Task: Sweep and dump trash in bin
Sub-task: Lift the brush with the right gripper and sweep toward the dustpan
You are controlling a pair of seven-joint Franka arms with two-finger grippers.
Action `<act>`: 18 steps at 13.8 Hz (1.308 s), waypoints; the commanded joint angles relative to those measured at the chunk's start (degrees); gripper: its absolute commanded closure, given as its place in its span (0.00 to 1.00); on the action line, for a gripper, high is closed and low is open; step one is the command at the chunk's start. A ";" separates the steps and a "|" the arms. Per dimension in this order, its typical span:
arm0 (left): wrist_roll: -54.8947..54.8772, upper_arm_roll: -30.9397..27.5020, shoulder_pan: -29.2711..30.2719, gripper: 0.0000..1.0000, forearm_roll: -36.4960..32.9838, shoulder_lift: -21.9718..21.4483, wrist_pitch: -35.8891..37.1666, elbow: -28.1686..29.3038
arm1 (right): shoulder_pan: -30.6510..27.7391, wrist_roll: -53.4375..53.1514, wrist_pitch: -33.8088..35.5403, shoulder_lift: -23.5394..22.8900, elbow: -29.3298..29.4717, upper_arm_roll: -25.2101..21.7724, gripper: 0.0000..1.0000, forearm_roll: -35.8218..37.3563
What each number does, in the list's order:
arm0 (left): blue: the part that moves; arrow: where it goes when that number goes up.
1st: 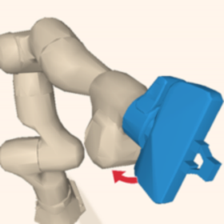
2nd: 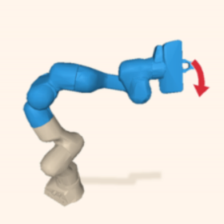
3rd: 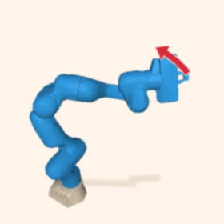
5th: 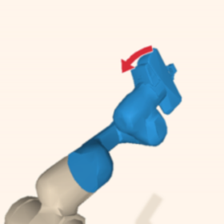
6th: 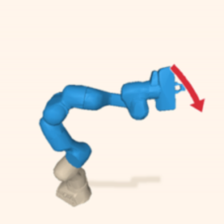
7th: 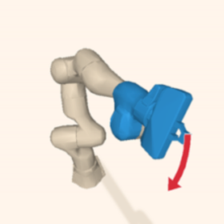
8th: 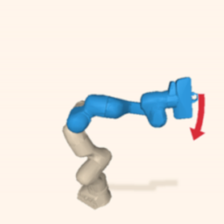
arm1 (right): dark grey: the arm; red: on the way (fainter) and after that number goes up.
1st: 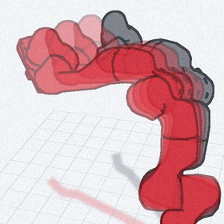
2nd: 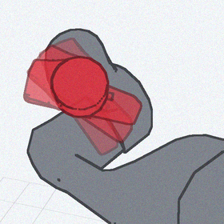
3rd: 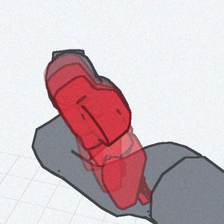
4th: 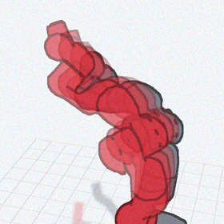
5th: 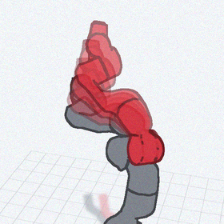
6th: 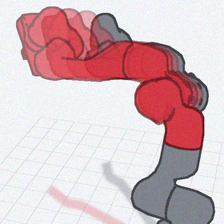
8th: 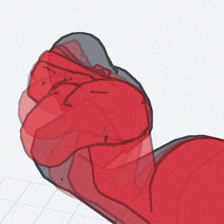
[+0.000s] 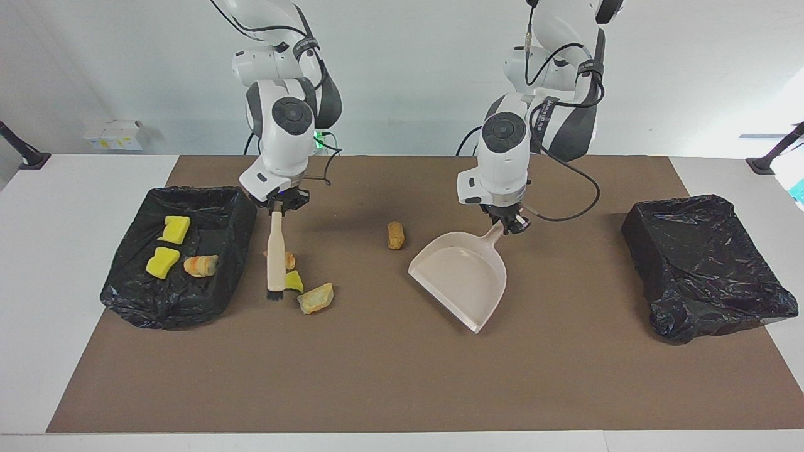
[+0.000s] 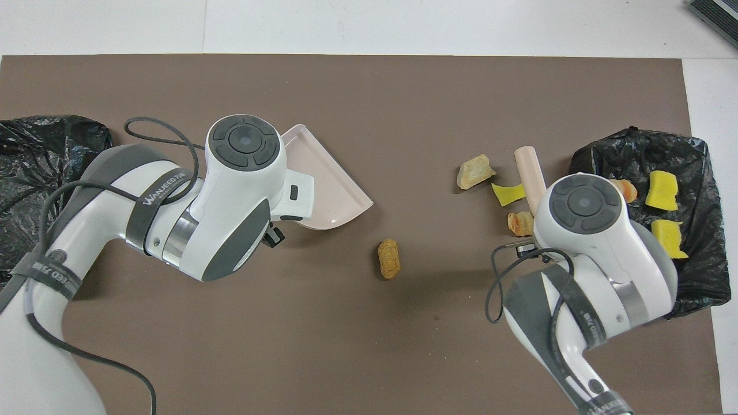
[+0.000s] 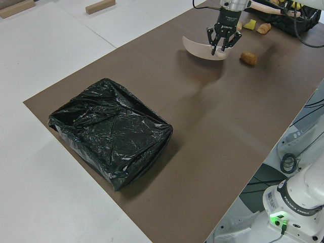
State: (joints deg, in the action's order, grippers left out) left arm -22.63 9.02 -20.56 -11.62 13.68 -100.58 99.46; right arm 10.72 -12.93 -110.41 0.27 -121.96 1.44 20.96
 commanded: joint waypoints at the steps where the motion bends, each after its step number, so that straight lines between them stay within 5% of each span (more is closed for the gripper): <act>1: -6.27 0.30 1.05 1.00 -1.91 -1.55 -0.31 2.04 | -1.84 2.29 -2.61 -2.54 -0.39 0.94 1.00 5.66; 10: -13.23 0.38 0.61 1.00 -3.41 -8.65 -4.70 14.51 | 2.28 2.47 -6.66 -7.56 -0.57 1.38 1.00 6.91; 14: -12.71 0.74 -1.85 1.00 -3.23 -15.68 -9.37 26.29 | 8.33 3.26 -7.01 -7.74 -0.04 1.47 1.00 -0.11; 18: -10.61 0.74 -5.45 1.00 -3.14 -18.42 -9.54 29.73 | 12.83 6.23 -7.19 -7.65 0.31 1.90 1.00 -9.23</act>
State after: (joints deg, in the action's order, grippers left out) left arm -34.25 10.34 -24.11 -14.05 -1.80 -108.87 125.64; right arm 23.02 -11.08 -116.84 -7.57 -121.73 3.10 16.44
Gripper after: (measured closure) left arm 0.687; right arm 0.736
